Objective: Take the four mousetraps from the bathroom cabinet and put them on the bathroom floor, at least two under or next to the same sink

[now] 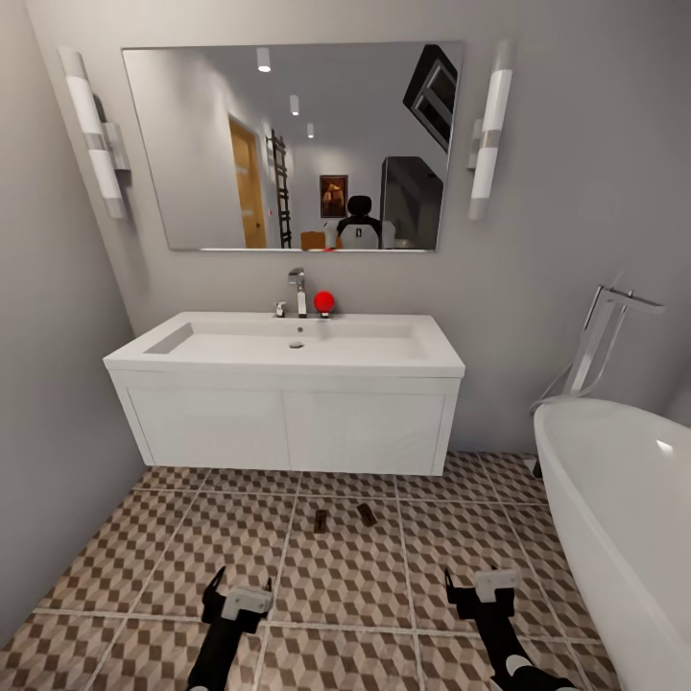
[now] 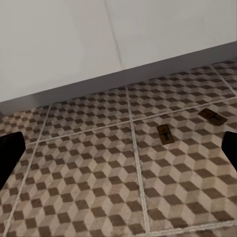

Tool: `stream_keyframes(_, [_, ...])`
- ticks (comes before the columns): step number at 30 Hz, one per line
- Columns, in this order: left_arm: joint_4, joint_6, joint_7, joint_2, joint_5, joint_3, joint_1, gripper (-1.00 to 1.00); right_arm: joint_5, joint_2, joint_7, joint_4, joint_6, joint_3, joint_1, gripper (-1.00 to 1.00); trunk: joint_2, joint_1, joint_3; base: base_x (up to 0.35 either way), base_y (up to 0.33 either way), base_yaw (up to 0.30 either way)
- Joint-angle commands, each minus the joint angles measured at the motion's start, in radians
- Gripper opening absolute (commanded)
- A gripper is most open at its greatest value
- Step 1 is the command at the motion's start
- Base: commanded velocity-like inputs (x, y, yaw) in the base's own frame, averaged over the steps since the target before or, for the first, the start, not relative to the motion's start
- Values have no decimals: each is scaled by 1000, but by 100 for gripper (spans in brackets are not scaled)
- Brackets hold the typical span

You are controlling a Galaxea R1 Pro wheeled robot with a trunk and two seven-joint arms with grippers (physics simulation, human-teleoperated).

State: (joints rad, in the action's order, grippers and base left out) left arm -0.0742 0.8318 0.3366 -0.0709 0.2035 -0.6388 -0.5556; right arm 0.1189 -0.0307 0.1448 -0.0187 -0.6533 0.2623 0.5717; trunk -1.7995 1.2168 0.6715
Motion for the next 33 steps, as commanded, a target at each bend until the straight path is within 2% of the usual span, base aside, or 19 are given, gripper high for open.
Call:
stream_keyframes(1, [-4, 5, 2, -2, 7, -9, -1, 100, 10, 0, 1, 0, -1, 9, 1, 100, 0, 0, 1, 0, 0, 0])
stream_keyframes(6, [-4, -7, 3, -5, 8, -9, -1, 100, 10, 1, 1, 0, 14, 9, -1, 100, 0, 0, 1, 0, 0, 0])
stream_keyframes(8, [-4, -35, 4, -5, 14, -7, -1, 100, 10, 2, 0, 0, 28, 9, -1, 100, 0, 0, 1, 0, 0, 0])
stream_keyframes(12, [-4, -66, 7, -4, 52, 0, -1, 100, 10, 3, -1, 0, 49, 9, -1, 100, 0, 0, 1, 0, 0, 0])
stream_keyframes(13, [-4, -75, 8, -3, 91, 11, -1, 100, 10, 3, -1, 0, 58, 9, -1, 100, 0, 0, 1, 0, 0, 0])
stream_keyframes(16, [-4, -84, 9, -3, 168, 41, -1, 100, 10, 3, -1, 0, 65, 9, -1, 100, 0, 0, 1, 0, 0, 0])
stream_keyframes(17, [-4, -89, 8, -3, 221, 62, -1, 100, 10, 4, -1, 0, 68, 9, -1, 100, 0, 0, 1, 0, 0, 0])
stream_keyframes(19, [-4, -96, 7, -3, 265, 76, -1, 100, 10, 4, -1, 0, 70, 9, -1, 100, 0, 0, 1, 0, 0, 0])
stream_keyframes(21, [-4, -105, 6, -3, 295, 85, -1, 100, 10, 4, -1, 0, 71, 9, -1, 100, 0, 0, 1, 0, 0, 0])
stream_keyframes(25, [-4, -136, 4, -1, 326, 94, -1, 100, 10, 4, -1, 1, 73, 9, -1, 100, 0, 0, 1, 0, 0, 0])
stream_keyframes(26, [-4, -161, 3, -1, 333, 96, -1, 100, 10, 5, -1, 0, 73, 9, -1, 100, 0, 0, 1, 0, 0, 0])
stream_keyframes(33, [-4, -287, -1, -1, 345, 100, -1, 100, 10, 3, -1, 0, 73, 8, -1, 100, 0, 0, 1, 0, 0, 0])
